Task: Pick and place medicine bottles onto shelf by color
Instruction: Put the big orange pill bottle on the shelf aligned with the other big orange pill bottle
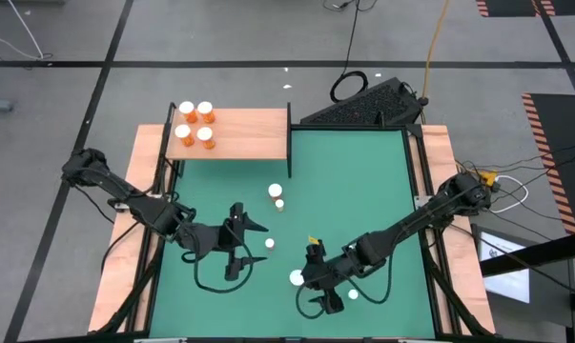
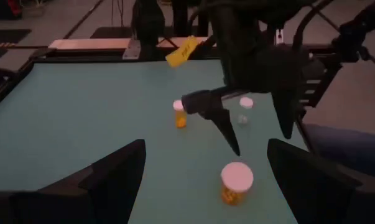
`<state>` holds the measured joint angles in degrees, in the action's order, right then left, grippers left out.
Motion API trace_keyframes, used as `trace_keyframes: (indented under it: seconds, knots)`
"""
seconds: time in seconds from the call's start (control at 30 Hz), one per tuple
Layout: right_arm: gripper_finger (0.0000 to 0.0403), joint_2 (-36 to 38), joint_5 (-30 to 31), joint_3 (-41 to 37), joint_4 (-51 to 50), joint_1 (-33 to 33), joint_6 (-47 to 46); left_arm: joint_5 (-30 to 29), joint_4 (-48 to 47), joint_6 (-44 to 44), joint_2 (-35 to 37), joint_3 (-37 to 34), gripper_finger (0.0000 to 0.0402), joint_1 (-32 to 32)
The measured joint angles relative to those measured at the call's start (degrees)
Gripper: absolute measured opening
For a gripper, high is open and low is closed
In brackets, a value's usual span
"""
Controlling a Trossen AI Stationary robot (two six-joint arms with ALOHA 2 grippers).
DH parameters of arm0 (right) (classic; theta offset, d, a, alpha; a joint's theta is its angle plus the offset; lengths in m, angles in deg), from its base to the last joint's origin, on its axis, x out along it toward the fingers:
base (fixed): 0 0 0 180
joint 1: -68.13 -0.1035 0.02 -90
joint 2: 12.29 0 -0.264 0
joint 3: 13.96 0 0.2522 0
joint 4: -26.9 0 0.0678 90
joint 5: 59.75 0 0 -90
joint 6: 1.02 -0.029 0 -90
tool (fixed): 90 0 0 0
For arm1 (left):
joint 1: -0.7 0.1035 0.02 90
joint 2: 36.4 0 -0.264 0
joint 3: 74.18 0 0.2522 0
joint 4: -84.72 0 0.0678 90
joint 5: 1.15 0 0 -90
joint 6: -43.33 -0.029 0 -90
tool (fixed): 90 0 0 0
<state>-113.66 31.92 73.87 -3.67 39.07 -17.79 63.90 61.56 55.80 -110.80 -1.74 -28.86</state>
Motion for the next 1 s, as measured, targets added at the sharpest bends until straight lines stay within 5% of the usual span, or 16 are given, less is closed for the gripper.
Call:
trace_keyframes:
  seconds: [0.7, 1.0]
  knots:
    - [0.0357, 0.0, -0.2, -15.2, 12.8, 4.7, -5.7, -0.7, 5.3, 4.2, -5.1, 0.0, 0.034, -1.0]
    - [0.0357, 0.0, 1.3, -19.1, 21.6, 4.6, 0.1, -0.7, 5.3, 3.6, -5.1, 0.0, 0.034, -1.1]
